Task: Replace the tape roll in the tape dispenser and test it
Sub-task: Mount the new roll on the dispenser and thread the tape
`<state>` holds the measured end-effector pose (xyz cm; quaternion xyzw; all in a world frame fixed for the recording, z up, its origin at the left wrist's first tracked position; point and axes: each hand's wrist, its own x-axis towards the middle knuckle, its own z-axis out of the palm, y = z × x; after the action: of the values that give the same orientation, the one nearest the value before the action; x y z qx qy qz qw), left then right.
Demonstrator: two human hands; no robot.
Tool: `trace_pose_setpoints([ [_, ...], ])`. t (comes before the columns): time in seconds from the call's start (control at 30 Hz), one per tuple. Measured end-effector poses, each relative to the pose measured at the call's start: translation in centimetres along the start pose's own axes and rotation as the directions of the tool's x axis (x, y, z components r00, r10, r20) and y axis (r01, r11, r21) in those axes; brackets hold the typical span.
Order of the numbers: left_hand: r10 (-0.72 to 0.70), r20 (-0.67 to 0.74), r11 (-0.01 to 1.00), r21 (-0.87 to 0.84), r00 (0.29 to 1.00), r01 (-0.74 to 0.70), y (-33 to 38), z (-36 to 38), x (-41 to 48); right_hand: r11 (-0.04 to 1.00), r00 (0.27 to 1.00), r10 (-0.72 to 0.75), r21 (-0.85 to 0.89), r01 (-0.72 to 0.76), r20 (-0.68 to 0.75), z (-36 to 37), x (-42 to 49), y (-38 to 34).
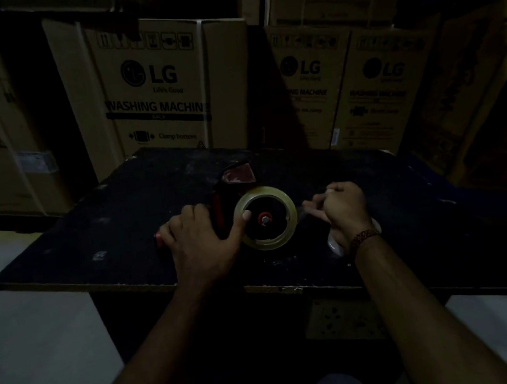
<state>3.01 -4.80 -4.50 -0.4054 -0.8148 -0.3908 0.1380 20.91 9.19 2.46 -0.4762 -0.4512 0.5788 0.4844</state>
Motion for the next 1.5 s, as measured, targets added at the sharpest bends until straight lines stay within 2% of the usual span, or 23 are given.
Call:
trace_pose_setpoints([
  [0.13,0.001,-0.005,1.000,0.003,1.000,-0.001,0.0,0.1,-0.1,0.982,0.998,-0.059,-0.180,0.053,-0.032,-0.6,-0.1,-0.1],
  [0.23,0.003,-0.006,1.000,0.003,1.000,-0.003,-0.1,0.1,-0.1,0.950,0.996,-0.085,-0.302,0.080,-0.002,-1.2,1.0,0.3],
  [0.43,0.011,-0.007,1.000,0.009,1.000,-0.011,0.1,0.0,-0.2,0.968,0.999,0.026,-0.252,-0.014,0.044,-1.6,0.8,-1.5],
  [0.57,0.011,-0.012,1.000,0.021,1.000,-0.011,0.1,0.0,-0.3,0.986,0.994,0.088,-0.150,-0.078,0.063,-2.2,1.2,-2.0],
  [0.67,0.004,0.004,1.000,0.030,1.000,-0.004,0.2,-0.1,-0.3,0.985,0.999,0.003,-0.170,-0.010,-0.042,-2.7,1.1,-2.4],
  [0.77,0.007,0.011,1.000,0.028,1.000,-0.008,0.2,-0.2,-0.3,0.948,0.984,-0.112,-0.311,0.065,-0.138,-2.5,-0.5,-1.8],
  [0.87,-0.001,0.010,1.000,0.023,1.000,0.001,0.3,-0.3,-0.4,0.914,1.000,-0.023,-0.404,0.029,0.019,-1.3,-3.0,-0.4],
  [0.93,-0.003,0.003,0.999,0.032,1.000,0.003,0.4,-0.3,-0.3,0.895,0.982,0.055,-0.445,0.031,0.179,-0.4,-4.1,0.6],
  [1.0,-0.001,0.000,0.999,0.032,1.000,0.001,0.4,-0.2,-0.4,0.878,0.959,0.065,-0.473,0.077,0.277,0.5,-4.1,1.5],
  [1.37,0.011,-0.004,0.999,0.047,1.000,-0.011,0.3,-0.2,-0.5,0.967,0.938,-0.107,-0.186,0.175,0.330,2.1,-2.1,2.6],
  [1.5,0.017,-0.012,0.998,0.053,1.000,-0.016,0.3,-0.2,-0.6,0.946,0.918,-0.137,-0.227,0.233,0.371,2.9,-1.7,1.0],
])
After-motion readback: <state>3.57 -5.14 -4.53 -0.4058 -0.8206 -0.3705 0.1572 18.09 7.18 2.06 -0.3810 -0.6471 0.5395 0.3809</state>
